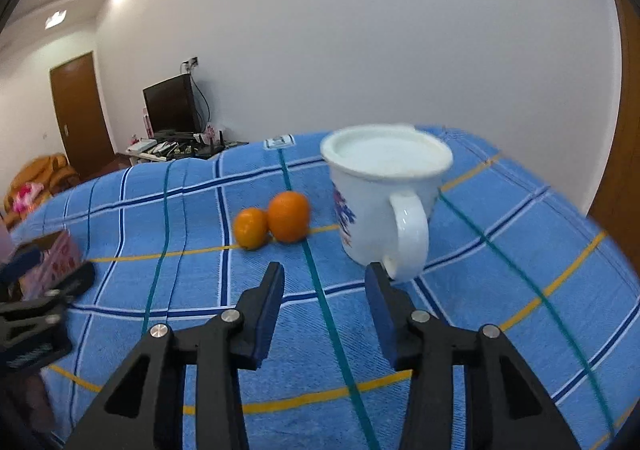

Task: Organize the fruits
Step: 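Move both open grippers toward the two oranges beside the white mug, then grasp one orange with the left gripper while the right gripper grasps the other orange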

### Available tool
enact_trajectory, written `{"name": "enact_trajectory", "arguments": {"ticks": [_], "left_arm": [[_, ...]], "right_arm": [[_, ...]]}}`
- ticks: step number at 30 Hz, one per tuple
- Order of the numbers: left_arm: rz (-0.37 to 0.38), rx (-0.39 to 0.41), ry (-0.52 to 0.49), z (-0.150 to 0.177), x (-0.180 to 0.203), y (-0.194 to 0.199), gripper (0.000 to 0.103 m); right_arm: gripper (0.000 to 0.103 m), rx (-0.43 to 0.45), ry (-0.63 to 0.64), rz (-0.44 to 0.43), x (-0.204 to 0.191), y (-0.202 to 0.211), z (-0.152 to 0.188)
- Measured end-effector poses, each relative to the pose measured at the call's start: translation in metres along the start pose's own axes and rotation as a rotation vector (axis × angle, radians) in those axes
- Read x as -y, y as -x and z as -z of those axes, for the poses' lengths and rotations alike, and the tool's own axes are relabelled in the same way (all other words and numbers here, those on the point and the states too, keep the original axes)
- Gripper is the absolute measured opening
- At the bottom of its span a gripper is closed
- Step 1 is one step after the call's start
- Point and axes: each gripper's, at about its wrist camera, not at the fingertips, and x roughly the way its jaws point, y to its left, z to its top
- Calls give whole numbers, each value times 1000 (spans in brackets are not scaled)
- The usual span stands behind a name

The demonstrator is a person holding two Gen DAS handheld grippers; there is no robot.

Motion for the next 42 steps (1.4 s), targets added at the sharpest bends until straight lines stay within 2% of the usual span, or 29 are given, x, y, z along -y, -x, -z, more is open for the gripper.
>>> {"name": "enact_trajectory", "arguments": {"ticks": [4,10,13,16,18,20,21,22,23,28,32,36,38,40,42], "left_arm": [[52,-38,-6,-20,32,-32,98],[157,-110,-44,-38,74,-75,91],[149,-163,-48,-42,84,-95,82],[183,-213,-26,-50,87,-114,83],[159,-214,-26,-55,90,-122,83],[171,-266,-32,-55,94,-132,70],[187,-287,-31,-54,95,-136,53],[178,-278,-27,-55,92,-134,42],[188,-277,-17,-55,90,-133,39],[210,-233,61,-50,61,-117,39],[152,-153,52,-37,37,-80,39],[89,-103,44,-20,17,-44,39],[73,-92,50,-13,10,-32,39],[62,-69,63,-7,4,-24,39],[41,-36,68,-4,-2,-18,39]], "right_arm": [[44,-59,-74,-36,18,-14,-3],[45,-84,-162,-83,36,-18,0],[45,-78,-171,-92,39,-15,0],[45,-81,-192,-108,42,-13,1],[45,-84,-208,-119,45,-12,2],[45,-87,-209,-121,45,-12,3],[45,-89,-209,-124,45,-12,3],[45,-91,-207,-127,45,-13,4],[45,-92,-204,-127,45,-13,4],[45,-86,-206,-146,44,-12,4],[45,-82,-233,-219,43,-15,4],[45,-132,-278,-278,34,-20,1],[51,-171,-310,-299,27,-27,-4],[57,-183,-338,-282,21,-33,-9],[58,-178,-338,-236,12,-43,-18]]}}
